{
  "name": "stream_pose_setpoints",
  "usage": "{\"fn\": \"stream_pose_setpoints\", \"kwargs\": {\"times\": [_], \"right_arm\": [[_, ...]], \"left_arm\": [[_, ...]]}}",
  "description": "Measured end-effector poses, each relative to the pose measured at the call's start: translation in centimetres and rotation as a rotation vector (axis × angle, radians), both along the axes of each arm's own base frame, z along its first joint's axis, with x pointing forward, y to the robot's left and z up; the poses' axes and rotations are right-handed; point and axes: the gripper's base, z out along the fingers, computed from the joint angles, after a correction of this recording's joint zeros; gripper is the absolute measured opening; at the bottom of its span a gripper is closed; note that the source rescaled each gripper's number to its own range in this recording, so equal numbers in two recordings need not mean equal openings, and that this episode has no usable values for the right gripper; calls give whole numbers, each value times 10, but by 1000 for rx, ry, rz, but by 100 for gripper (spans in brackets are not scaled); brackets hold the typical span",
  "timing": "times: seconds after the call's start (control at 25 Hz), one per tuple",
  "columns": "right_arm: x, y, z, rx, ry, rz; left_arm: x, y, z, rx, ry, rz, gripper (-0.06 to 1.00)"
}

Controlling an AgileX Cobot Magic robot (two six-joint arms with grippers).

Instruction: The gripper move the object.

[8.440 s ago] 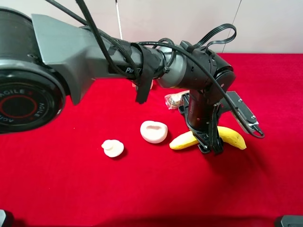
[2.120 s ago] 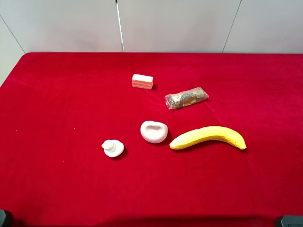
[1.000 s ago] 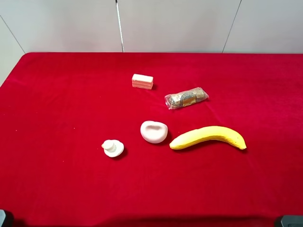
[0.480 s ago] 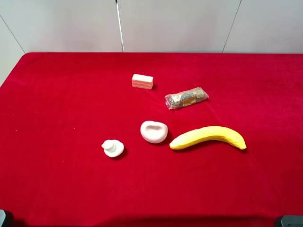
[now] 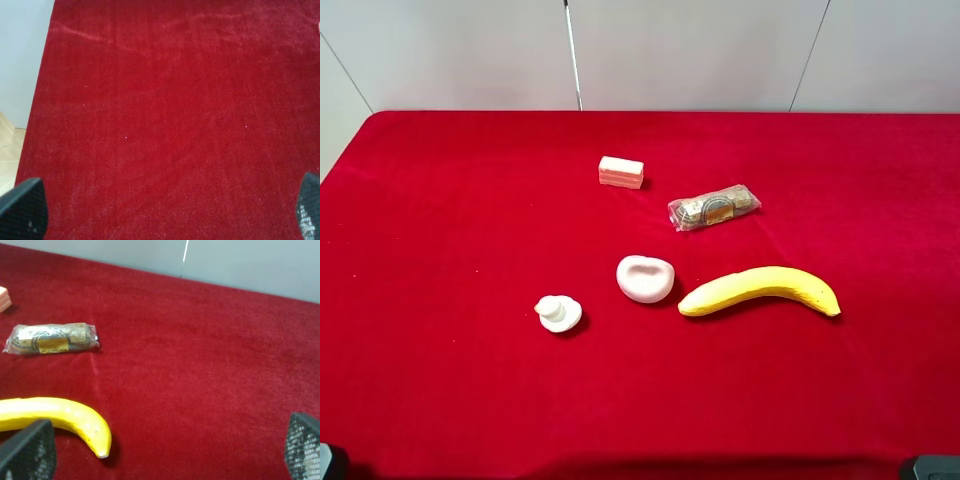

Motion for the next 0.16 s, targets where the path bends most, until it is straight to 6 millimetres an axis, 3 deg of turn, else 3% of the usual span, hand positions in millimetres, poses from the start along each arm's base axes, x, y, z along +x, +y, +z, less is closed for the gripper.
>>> {"fn": "stream_pose_setpoints", "kwargs": {"times": [0.16], "right_arm": [[0, 0, 0, 0, 0, 0]], "left_arm": [[0, 0, 0, 1, 0, 1, 100]]}}
